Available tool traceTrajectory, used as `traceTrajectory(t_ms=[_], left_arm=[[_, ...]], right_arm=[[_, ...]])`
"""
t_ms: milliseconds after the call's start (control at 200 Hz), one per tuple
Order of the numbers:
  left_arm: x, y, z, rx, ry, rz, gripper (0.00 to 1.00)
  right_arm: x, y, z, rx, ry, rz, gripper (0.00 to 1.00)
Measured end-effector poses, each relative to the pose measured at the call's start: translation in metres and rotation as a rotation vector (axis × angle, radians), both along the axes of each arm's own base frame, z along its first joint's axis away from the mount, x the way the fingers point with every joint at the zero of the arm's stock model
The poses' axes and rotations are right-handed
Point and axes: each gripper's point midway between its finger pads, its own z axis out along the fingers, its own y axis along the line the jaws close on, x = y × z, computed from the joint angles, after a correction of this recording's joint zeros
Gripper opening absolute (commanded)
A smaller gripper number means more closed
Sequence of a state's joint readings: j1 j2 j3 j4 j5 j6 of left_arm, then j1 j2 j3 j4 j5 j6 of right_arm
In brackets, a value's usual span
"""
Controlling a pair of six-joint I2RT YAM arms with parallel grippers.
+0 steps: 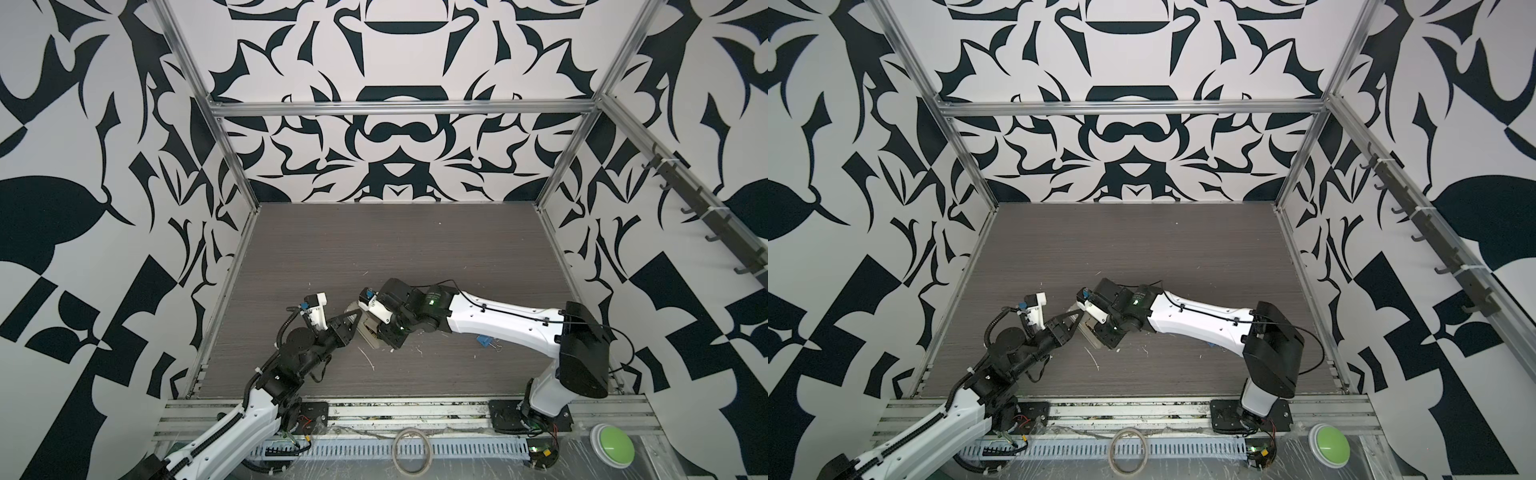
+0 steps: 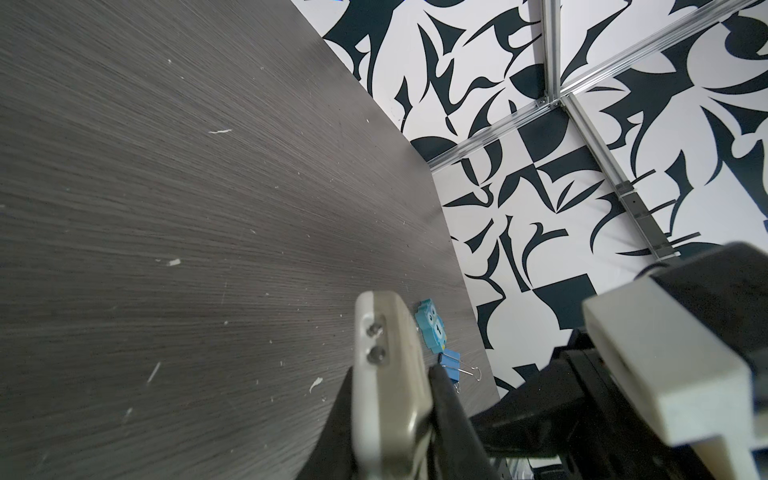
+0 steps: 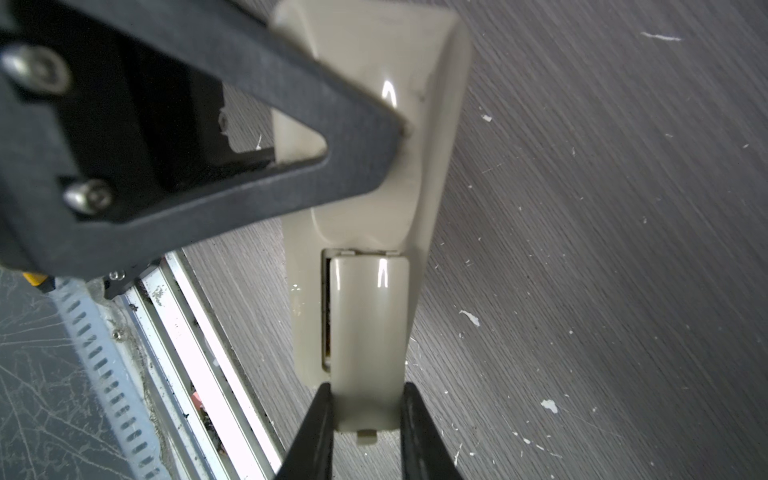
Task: Load the batteries into the remote control
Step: 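Slide the beige cover over the battery compartment with the right gripper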
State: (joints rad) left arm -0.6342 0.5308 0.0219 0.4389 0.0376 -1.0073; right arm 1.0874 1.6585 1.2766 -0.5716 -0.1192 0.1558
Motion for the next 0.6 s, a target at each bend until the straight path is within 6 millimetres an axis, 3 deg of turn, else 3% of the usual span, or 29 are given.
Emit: traceTrajectory(t_ms=[600], left_arm=[[0.0011,0.0026,-0.0041,-0.005,0.012,0.016,0.0]], right_arm=[[0.0013,0.0049,-0.0059,-0.005,0.009,0.001,0.0]])
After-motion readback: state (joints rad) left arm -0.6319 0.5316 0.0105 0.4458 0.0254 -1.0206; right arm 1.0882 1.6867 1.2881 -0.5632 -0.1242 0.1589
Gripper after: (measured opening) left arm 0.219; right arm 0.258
